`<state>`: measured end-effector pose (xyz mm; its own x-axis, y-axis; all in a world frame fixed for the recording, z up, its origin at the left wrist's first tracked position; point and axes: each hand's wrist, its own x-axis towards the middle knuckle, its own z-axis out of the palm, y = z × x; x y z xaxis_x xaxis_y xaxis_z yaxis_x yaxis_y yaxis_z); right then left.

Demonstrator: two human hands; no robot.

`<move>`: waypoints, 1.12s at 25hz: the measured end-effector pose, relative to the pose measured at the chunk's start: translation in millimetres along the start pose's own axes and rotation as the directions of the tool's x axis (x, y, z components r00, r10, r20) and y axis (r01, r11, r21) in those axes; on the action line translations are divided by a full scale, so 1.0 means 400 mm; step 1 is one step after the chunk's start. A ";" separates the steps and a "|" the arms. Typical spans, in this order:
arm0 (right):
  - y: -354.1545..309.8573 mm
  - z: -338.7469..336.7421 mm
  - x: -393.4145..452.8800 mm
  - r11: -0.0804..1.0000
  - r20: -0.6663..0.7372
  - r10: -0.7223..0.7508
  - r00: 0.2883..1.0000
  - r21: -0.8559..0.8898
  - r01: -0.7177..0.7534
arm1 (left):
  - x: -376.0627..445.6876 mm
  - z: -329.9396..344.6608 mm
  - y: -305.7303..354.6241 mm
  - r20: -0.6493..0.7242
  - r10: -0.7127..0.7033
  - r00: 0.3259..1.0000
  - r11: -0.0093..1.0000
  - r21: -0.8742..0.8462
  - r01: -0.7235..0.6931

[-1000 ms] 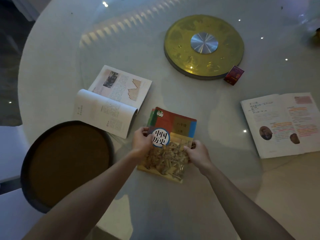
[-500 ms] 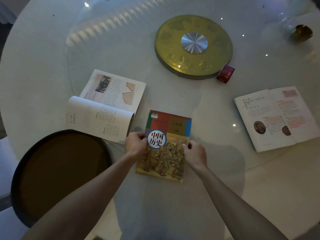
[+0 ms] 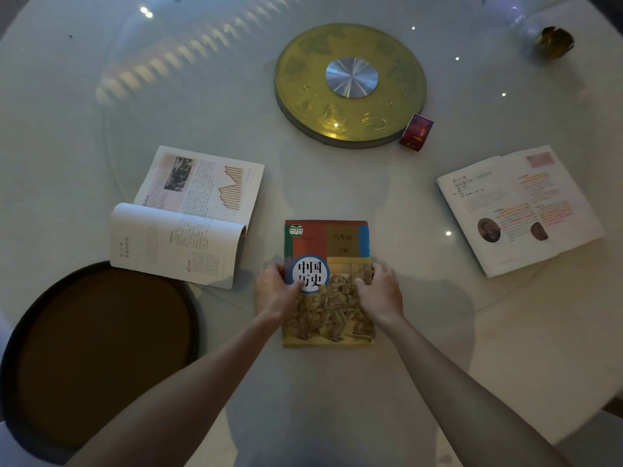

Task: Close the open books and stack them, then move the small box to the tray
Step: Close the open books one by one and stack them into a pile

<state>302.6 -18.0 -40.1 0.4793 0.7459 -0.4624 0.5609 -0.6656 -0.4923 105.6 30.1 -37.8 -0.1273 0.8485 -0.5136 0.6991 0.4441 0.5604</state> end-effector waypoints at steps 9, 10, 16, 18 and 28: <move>0.128 -0.260 0.077 0.981 -0.050 0.032 0.998 0.193 -0.021 | -0.065 0.125 0.247 -0.057 0.372 0.927 0.925 0.100 -0.365; 0.159 -0.300 0.095 0.981 -0.085 0.043 0.995 0.192 -0.026 | -0.068 0.154 0.293 -0.003 0.419 0.908 0.905 0.086 -0.417; 0.351 -0.513 0.182 0.977 -0.203 0.109 0.973 0.201 -0.067 | -0.111 0.346 0.564 0.327 0.230 0.916 0.965 -0.197 -0.172; 0.403 -0.558 0.217 0.986 -0.241 0.110 0.964 0.152 -0.075 | -0.113 0.423 0.619 0.420 0.120 0.899 0.962 -0.273 0.000; 0.584 -0.662 0.364 0.993 -0.110 0.039 0.993 -0.111 -0.051 | -0.122 0.647 0.709 0.482 -0.158 0.862 0.834 -0.402 0.378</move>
<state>682.0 -58.6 -27.3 0.5723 0.7174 -0.3973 0.6069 -0.6964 -0.3831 492.0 40.2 -22.0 0.1187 0.5226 -0.8443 0.2525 0.8064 0.5347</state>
